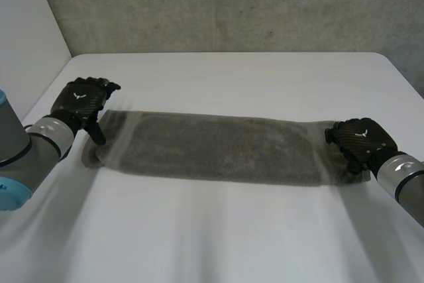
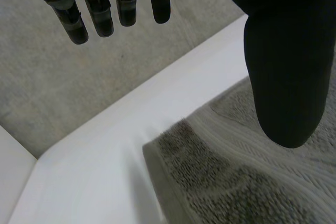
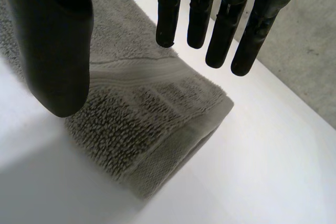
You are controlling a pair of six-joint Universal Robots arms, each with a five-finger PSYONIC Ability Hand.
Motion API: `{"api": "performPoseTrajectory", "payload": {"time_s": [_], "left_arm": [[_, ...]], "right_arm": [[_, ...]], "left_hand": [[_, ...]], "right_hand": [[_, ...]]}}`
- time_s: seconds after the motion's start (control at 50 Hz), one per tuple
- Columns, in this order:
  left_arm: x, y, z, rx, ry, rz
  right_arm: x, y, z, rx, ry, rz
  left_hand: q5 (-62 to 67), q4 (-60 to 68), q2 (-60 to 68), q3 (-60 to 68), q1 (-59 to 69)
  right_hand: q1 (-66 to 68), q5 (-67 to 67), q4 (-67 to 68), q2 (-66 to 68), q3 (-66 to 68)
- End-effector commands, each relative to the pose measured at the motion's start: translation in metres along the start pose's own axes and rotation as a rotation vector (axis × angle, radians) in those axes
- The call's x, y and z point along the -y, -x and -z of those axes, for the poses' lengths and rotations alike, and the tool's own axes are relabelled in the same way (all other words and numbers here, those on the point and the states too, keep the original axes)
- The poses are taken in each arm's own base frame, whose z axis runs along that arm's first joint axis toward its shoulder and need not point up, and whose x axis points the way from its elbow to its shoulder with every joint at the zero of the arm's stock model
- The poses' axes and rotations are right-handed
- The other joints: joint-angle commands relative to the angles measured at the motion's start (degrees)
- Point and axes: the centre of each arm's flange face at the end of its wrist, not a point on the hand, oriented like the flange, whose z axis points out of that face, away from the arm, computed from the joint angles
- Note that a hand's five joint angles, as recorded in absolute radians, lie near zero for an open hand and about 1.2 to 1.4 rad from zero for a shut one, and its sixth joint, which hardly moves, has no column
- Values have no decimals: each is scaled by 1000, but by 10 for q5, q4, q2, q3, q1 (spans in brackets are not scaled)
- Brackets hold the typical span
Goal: Fold the laundry
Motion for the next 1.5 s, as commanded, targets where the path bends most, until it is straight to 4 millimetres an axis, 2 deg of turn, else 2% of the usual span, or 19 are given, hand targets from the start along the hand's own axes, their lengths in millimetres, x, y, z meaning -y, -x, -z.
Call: {"api": "performPoseTrajectory", "payload": {"time_s": [0.02, 0.34, 0.4, 0.44, 0.72, 1.0, 1.1, 1.16, 1.2, 1.26, 1.3, 1.32, 1.36, 1.38, 1.4, 1.42, 1.46, 1.48, 1.5], "left_arm": [[4, -1, 1, -1, -14, 18], [1, -1, -2, 2, -23, 23], [1, -1, -2, 3, -21, 24], [1, -2, -2, 2, -21, 24], [3, 0, -2, 7, -32, 21], [5, 1, -1, 11, -40, 18], [5, 1, -1, 12, -43, 16], [5, 1, -1, 12, -43, 18], [6, 2, -1, 14, -44, 16], [7, 2, -1, 15, -46, 15], [7, 2, 0, 15, -48, 15], [7, 2, 0, 15, -48, 15], [7, 2, 0, 17, -47, 15], [7, 2, 0, 17, -47, 15], [7, 2, 0, 15, -46, 15], [8, 2, 0, 15, -48, 15], [7, 1, 0, 13, -47, 15], [7, 1, 0, 13, -47, 15], [7, 1, 0, 13, -47, 15]], "right_arm": [[-4, -1, 3, 9, 34, -18], [-26, -11, -14, 2, 89, -49], [-31, -16, -18, -8, 101, -56], [-33, -22, -23, -26, 104, -52], [-23, -70, -44, -290, 30, 181], [-45, -133, -43, -469, 170, 463], [-23, -149, -42, -523, 125, 505], [5, -153, -41, -560, 58, 533], [51, -116, -47, -507, -74, 579], [75, -89, -50, -463, -148, 601], [113, -33, -49, -373, -273, 634], [114, -33, -49, -373, -274, 634], [140, 26, -42, -271, -383, 656], [140, 26, -42, -271, -383, 656], [149, 62, -38, -201, -440, 667], [149, 62, -37, -200, -441, 667], [156, 128, -25, -69, -526, 686], [156, 128, -25, -69, -526, 686], [153, 155, -20, -9, -548, 694]], "left_hand": [[0, 15, 16, 16, 13], [0, 15, 16, 16, 13], [0, 15, 16, 16, 13], [0, 15, 16, 16, 13], [0, 15, 16, 16, 13], [2, 17, 17, 18, 15], [2, 17, 17, 18, 15], [2, 17, 17, 18, 15], [2, 17, 17, 18, 15], [2, 17, 17, 18, 15], [2, 17, 17, 18, 15], [2, 17, 17, 18, 15], [2, 17, 17, 18, 15], [2, 17, 17, 18, 15], [2, 17, 17, 18, 15], [2, 17, 17, 18, 15], [2, 17, 17, 18, 15], [2, 17, 17, 18, 15], [2, 17, 17, 18, 15]], "right_hand": [[-14, 0, -22, -25, -19], [209, 224, 202, 199, 205], [331, 345, 323, 320, 326], [531, 545, 523, 520, 527], [532, 546, 524, 521, 528], [532, 546, 524, 521, 528], [532, 546, 524, 521, 528], [532, 546, 524, 521, 528], [532, 546, 524, 521, 528], [532, 546, 524, 521, 528], [532, 546, 524, 521, 528], [532, 546, 524, 521, 528], [532, 546, 524, 521, 528], [532, 546, 524, 521, 528], [532, 546, 524, 521, 528], [532, 546, 524, 521, 528], [532, 546, 524, 521, 528], [532, 546, 524, 521, 528], [532, 546, 524, 521, 528]]}}
